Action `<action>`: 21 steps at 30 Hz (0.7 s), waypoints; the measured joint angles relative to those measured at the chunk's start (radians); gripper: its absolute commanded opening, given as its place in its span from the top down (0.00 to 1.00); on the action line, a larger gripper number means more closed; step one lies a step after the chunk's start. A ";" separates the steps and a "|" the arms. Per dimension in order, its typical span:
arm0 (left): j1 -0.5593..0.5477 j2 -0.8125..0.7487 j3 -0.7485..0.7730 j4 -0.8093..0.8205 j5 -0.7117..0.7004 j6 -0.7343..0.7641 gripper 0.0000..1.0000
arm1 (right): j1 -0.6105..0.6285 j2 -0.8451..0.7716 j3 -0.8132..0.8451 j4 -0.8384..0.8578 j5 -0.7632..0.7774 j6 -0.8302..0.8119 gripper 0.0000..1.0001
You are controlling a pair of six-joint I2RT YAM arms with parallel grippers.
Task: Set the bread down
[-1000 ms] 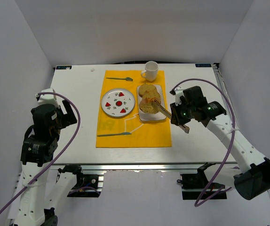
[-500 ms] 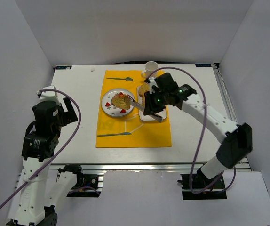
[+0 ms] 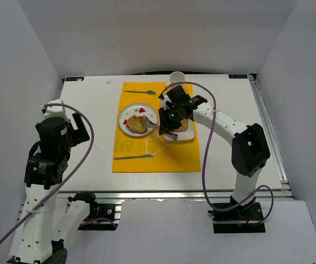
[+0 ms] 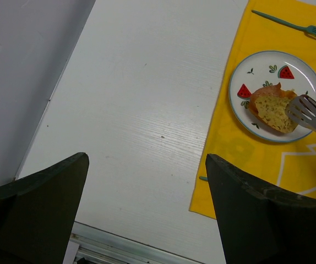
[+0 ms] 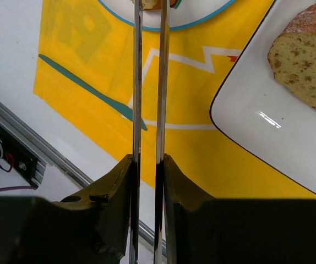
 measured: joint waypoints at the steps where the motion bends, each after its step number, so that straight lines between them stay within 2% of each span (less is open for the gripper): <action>1: 0.000 0.000 0.000 0.000 -0.002 0.000 0.02 | 0.000 0.005 0.000 0.002 -0.003 0.000 1.00; 3: 0.000 0.000 0.000 0.000 -0.005 0.000 0.02 | 0.000 0.010 0.000 0.007 -0.007 0.000 0.99; 4: 0.000 0.000 0.000 0.000 -0.007 0.000 0.02 | 0.000 0.010 0.000 0.007 -0.008 0.001 0.95; 5: 0.000 0.000 -0.001 0.000 -0.009 0.000 0.02 | 0.000 0.010 0.000 0.007 -0.010 0.002 0.85; 6: 0.000 0.000 -0.002 0.000 -0.009 0.000 0.02 | 0.000 0.010 0.000 0.009 -0.010 0.002 0.80; 13: 0.000 -0.003 -0.013 0.000 -0.010 -0.008 0.02 | 0.002 0.010 0.000 0.013 -0.003 0.003 0.57; 19: 0.000 -0.005 -0.015 0.000 -0.010 -0.009 0.02 | 0.002 0.010 0.006 0.013 0.014 0.002 0.49; 21: 0.000 -0.006 -0.015 0.000 -0.010 -0.009 0.02 | 0.002 0.010 0.008 0.012 0.016 0.001 0.49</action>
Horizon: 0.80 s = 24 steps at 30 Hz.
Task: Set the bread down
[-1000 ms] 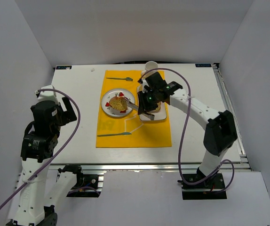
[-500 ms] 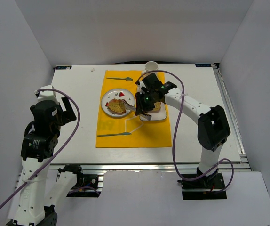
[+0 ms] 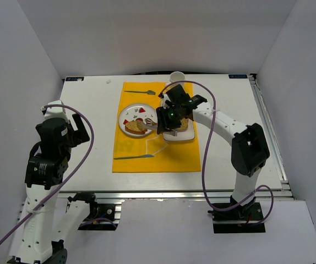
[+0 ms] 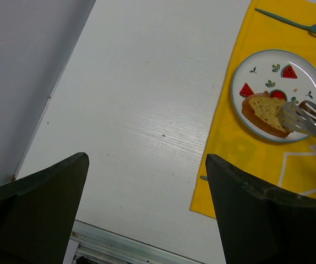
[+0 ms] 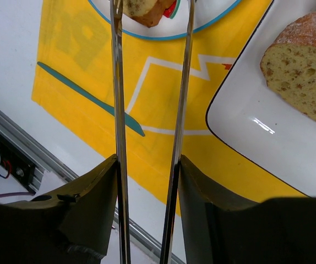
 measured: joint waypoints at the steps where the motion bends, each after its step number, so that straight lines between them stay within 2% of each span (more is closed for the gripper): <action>1: 0.000 -0.001 0.000 0.000 0.000 0.000 0.02 | 0.000 0.000 0.002 0.000 0.001 0.000 0.49; 16: 0.000 -0.012 0.000 -0.001 0.000 -0.003 0.02 | 0.000 -0.041 0.105 -0.053 0.091 -0.010 0.48; 20: 0.000 -0.013 0.000 -0.001 0.000 -0.003 0.02 | -0.003 -0.133 0.122 -0.079 0.195 -0.009 0.48; 24: 0.000 -0.013 0.000 0.000 0.002 -0.003 0.02 | -0.063 -0.335 0.067 -0.098 0.285 -0.005 0.49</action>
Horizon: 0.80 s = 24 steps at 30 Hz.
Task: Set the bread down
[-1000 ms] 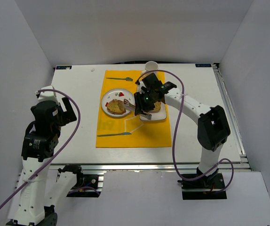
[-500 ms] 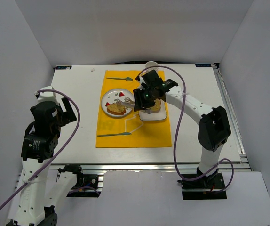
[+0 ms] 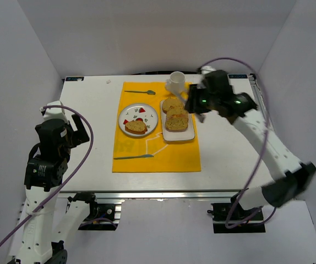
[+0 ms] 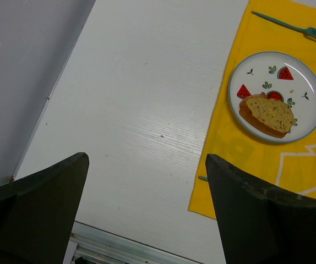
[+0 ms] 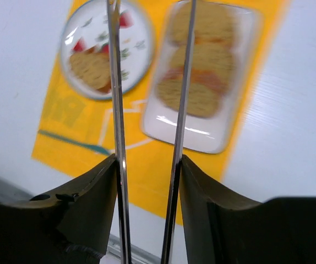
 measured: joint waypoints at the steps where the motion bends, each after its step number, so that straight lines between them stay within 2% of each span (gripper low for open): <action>1: 0.000 0.000 0.000 0.000 0.003 0.000 0.02 | -0.044 -0.076 -0.045 0.008 0.015 0.003 0.49; 5: 0.000 0.003 0.000 0.006 0.021 0.000 0.02 | -0.283 -0.370 -0.276 0.035 0.120 0.018 0.48; 7: 0.000 0.005 0.000 0.010 0.030 0.000 0.02 | -0.342 -0.462 -0.400 0.046 0.183 0.023 0.49; 9: 0.000 0.006 0.000 0.015 0.043 -0.002 0.02 | -0.348 -0.515 -0.536 0.048 0.233 0.036 0.49; 15: 0.000 0.005 0.000 0.018 0.071 -0.007 0.02 | -0.359 -0.482 -0.813 0.090 0.326 0.103 0.48; 20: 0.000 -0.011 0.000 0.014 0.075 -0.006 0.02 | -0.376 -0.450 -0.900 0.169 0.365 0.113 0.48; 24: 0.000 -0.033 0.001 0.004 0.074 -0.003 0.02 | -0.385 -0.366 -0.956 0.242 0.357 0.118 0.46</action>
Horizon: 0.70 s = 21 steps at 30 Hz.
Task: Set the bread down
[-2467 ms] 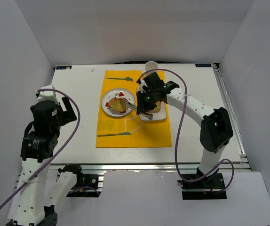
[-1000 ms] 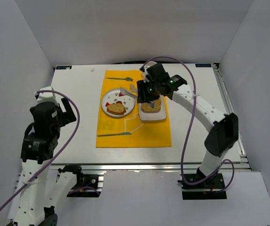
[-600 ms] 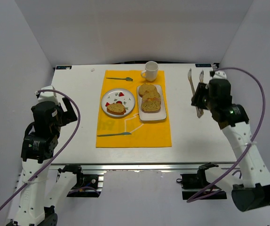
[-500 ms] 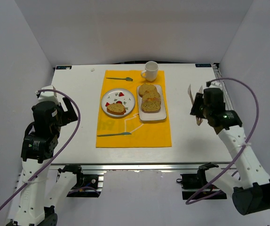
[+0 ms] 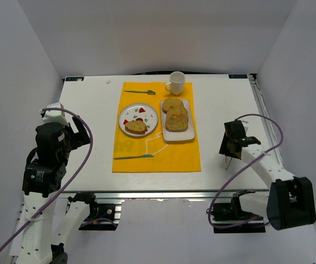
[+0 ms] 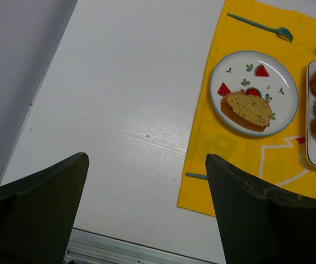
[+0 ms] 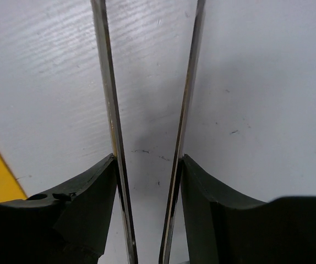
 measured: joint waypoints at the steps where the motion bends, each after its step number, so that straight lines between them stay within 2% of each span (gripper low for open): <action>1: 0.000 -0.003 0.000 -0.003 0.000 0.001 0.02 | -0.001 0.026 -0.011 0.012 -0.006 0.001 0.45; 3: 0.000 -0.008 0.002 -0.007 -0.002 0.002 0.02 | -0.005 0.078 -0.019 0.024 -0.021 0.004 0.42; 5: 0.000 -0.008 0.005 -0.013 -0.003 0.004 0.02 | -0.005 0.133 -0.018 0.044 -0.035 0.009 0.31; 11: 0.000 -0.008 0.009 -0.024 -0.010 0.008 0.02 | -0.006 0.200 -0.013 0.068 -0.063 0.038 0.11; 17: 0.000 -0.011 0.012 -0.030 -0.024 0.009 0.02 | -0.006 0.178 0.032 -0.005 -0.068 0.061 0.10; 21: 0.000 -0.011 0.016 -0.044 -0.031 0.008 0.02 | -0.006 0.063 0.171 -0.153 -0.073 0.083 0.11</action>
